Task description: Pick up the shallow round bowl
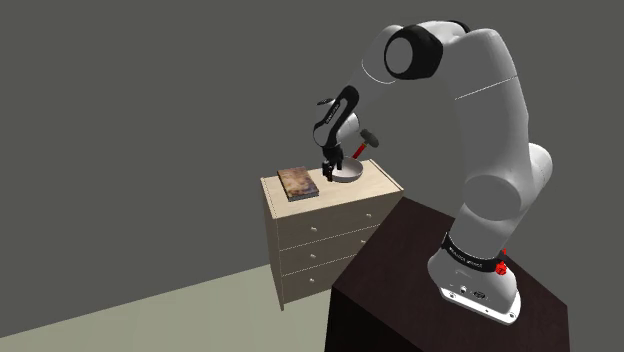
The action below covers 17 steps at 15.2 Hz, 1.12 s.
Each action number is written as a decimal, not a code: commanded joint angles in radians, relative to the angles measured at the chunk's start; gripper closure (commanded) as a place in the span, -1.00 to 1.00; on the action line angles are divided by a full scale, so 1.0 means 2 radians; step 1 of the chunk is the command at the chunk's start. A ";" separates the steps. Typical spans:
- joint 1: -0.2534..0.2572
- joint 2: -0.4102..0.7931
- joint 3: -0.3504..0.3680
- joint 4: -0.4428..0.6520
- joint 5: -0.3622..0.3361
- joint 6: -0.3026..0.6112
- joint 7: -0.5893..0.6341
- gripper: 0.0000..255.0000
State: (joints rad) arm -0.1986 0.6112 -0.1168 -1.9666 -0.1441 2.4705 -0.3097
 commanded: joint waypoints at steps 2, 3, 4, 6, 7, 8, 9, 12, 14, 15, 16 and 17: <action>0.000 0.001 0.000 0.000 0.000 0.001 0.000 1.00; 0.000 0.001 0.000 0.000 0.000 0.002 0.000 1.00; 0.000 0.001 0.000 0.000 0.000 0.002 0.000 1.00; 0.000 0.001 0.000 0.000 0.000 0.002 0.000 1.00; 0.000 0.001 0.000 0.000 0.000 0.001 0.000 1.00; 0.000 0.001 0.000 0.000 0.000 0.001 0.000 1.00; 0.000 0.001 0.000 0.000 0.000 0.001 0.000 1.00; 0.001 -0.011 0.000 -0.003 0.000 -0.007 -0.001 1.00; 0.001 -0.022 0.000 -0.005 0.000 -0.016 -0.002 1.00; 0.001 -0.027 -0.001 -0.006 0.000 -0.021 -0.003 1.00; 0.001 -0.033 -0.001 -0.007 0.000 -0.025 -0.003 1.00; 0.002 -0.038 -0.001 -0.008 0.000 -0.030 -0.004 1.00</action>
State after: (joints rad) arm -0.1944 0.5456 -0.1179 -1.9815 -0.1447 2.4202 -0.3141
